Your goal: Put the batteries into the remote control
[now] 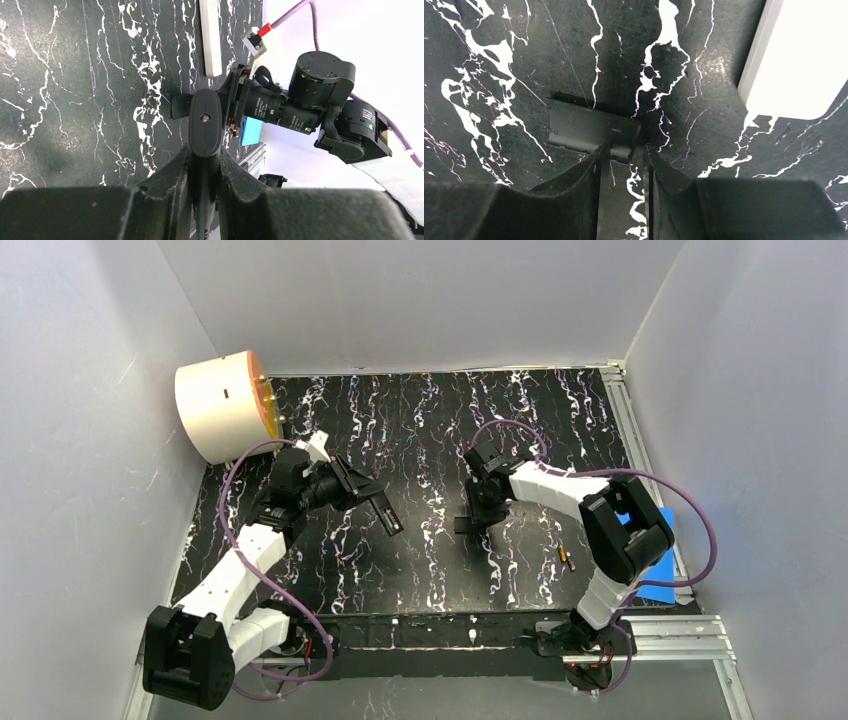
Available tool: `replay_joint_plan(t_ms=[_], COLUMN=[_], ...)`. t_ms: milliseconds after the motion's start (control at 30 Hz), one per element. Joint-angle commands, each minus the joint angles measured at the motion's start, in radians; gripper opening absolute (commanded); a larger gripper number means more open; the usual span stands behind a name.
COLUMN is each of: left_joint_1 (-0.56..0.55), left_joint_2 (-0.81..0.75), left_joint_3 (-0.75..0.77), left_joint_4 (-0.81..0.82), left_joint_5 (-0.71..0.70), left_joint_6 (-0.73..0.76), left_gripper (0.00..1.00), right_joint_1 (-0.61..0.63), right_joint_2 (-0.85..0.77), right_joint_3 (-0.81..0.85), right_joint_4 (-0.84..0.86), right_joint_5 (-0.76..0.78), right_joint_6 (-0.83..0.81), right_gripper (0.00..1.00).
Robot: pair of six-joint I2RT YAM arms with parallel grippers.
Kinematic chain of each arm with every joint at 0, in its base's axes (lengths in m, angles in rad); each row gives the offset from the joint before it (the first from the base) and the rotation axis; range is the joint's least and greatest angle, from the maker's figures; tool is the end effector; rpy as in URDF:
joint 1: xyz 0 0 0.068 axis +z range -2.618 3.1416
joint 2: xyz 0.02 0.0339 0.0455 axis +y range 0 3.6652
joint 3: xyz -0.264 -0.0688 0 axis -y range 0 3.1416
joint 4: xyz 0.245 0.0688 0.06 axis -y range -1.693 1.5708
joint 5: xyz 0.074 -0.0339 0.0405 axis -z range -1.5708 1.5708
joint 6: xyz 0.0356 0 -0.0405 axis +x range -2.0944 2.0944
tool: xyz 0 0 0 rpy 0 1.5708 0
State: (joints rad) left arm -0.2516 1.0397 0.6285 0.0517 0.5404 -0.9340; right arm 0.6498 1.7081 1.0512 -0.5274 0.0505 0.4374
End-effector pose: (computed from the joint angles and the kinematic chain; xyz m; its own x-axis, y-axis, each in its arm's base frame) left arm 0.2208 -0.0757 0.2614 -0.7493 -0.5193 -0.4111 0.1303 0.4930 -0.8602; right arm 0.2623 0.1971 0.1714 -0.9176 -0.1659 -0.3613 -0.2213 0.9681 0.1173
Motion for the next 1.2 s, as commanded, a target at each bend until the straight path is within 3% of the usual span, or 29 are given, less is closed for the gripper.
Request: replay_joint_plan(t_ms=[0, 133, 233, 467, 667, 833, 1000, 1167], left_joint_1=[0.002, 0.002, 0.002, 0.003, 0.003, 0.005, 0.006, 0.006], left_joint_2=[-0.027, -0.027, -0.033, -0.057, -0.125, -0.211, -0.285, -0.315], left_joint_3=[-0.003, 0.006, 0.011, 0.043, 0.176, 0.327, 0.453, 0.537], left_joint_4=[0.01, 0.008, 0.007, -0.039, -0.312, -0.555, -0.738, -0.812], left_joint_5=[0.001, 0.002, 0.001, -0.029, -0.178, -0.364, -0.497, -0.527], left_joint_6=[0.012, 0.015, 0.016, 0.022, 0.093, 0.154, 0.179, 0.208], left_gripper=[0.0, 0.0, 0.0, 0.0, 0.0, 0.0, 0.0, 0.0], right_joint_1=[0.002, 0.001, 0.003, 0.007, 0.08, 0.168, 0.206, 0.281], right_joint_2=[0.031, 0.038, 0.018, -0.103, -0.155, -0.059, 0.08, 0.141], right_joint_3=[0.036, 0.032, 0.021, -0.032, -0.044, -0.019, 0.082, 0.028], right_joint_4=[-0.005, 0.0, 0.018, 0.161, 0.31, 0.432, 0.448, 0.636], right_joint_5=[-0.025, -0.019, -0.022, 0.146, 0.456, 0.818, 1.039, 1.198], right_joint_6=[0.002, 0.028, 0.035, -0.073, -0.294, -0.51, -0.684, -0.905], right_gripper=[0.35, 0.12, 0.01, 0.01, 0.01, 0.01, 0.01, 0.01])
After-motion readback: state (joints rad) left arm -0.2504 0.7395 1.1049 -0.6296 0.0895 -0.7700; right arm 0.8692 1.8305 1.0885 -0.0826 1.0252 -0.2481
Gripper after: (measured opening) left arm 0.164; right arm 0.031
